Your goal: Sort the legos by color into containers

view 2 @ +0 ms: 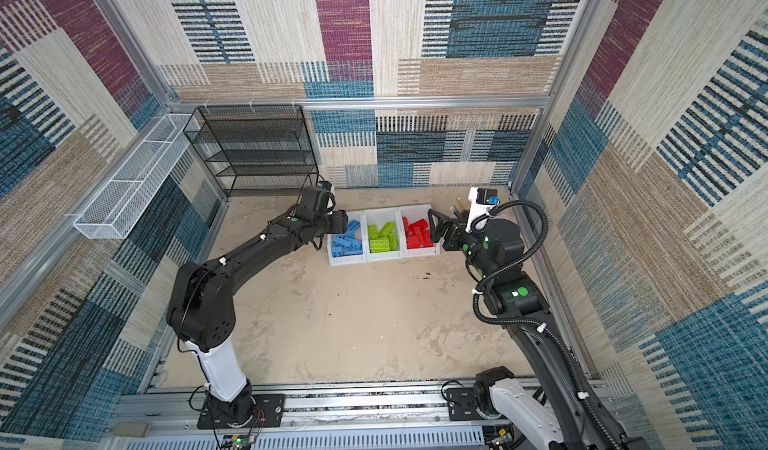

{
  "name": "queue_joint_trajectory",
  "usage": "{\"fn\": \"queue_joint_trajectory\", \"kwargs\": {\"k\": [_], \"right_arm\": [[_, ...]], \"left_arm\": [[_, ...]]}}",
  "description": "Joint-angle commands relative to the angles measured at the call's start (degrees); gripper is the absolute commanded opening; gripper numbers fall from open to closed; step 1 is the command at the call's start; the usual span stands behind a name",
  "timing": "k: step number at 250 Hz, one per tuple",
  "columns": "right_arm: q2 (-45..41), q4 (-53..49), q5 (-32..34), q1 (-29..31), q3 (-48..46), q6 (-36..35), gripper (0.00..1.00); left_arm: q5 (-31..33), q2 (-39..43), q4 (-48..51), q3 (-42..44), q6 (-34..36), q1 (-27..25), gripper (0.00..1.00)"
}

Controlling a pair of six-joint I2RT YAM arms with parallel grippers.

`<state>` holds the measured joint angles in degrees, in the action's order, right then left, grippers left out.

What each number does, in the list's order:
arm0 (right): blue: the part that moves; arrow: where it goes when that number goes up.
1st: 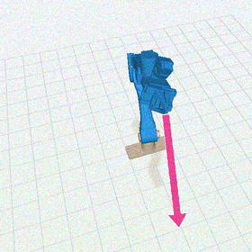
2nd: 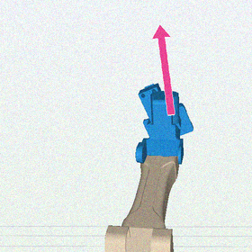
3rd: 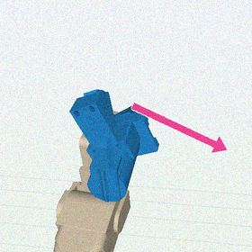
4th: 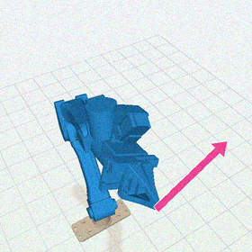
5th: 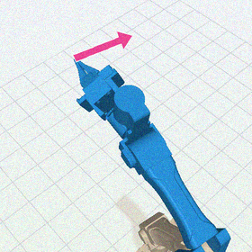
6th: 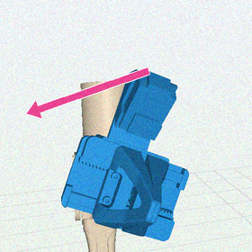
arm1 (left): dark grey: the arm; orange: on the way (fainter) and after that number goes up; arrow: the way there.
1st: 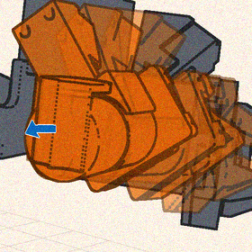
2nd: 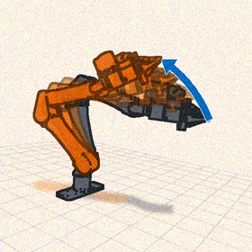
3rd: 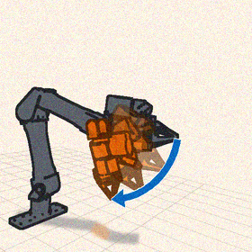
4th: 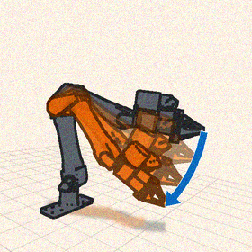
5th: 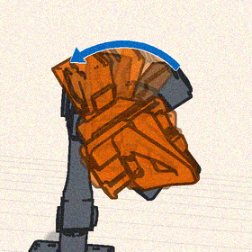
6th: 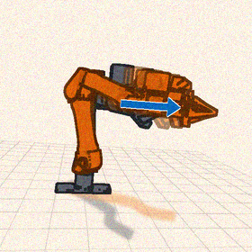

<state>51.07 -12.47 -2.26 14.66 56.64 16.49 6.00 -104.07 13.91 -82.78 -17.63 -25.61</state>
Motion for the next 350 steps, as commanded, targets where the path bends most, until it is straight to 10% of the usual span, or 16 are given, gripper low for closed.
{"fn": "queue_joint_trajectory", "kwargs": {"k": [1, 123, 253, 350], "right_arm": [[0.5, -2.7, 5.9, 0.0, 2.0, -1.9, 0.99], [29.2, 25.4, -5.7, 3.2, 2.7, 6.6, 0.99], [46.0, 43.7, -13.7, 7.1, 3.0, 8.6, 0.99], [45.0, 41.3, -13.6, 7.8, 2.6, 5.7, 0.99]], "left_arm": [[-2.6, 2.7, -6.5, 2.8, 0.7, 0.5, 0.67], [-13.6, 17.5, 0.4, -0.3, -10.2, 0.2, 0.66], [5.4, 31.4, 29.6, -2.4, -9.0, 0.3, 0.66], [12.1, 42.3, 16.9, 14.4, -2.3, 1.4, 0.73]]}}
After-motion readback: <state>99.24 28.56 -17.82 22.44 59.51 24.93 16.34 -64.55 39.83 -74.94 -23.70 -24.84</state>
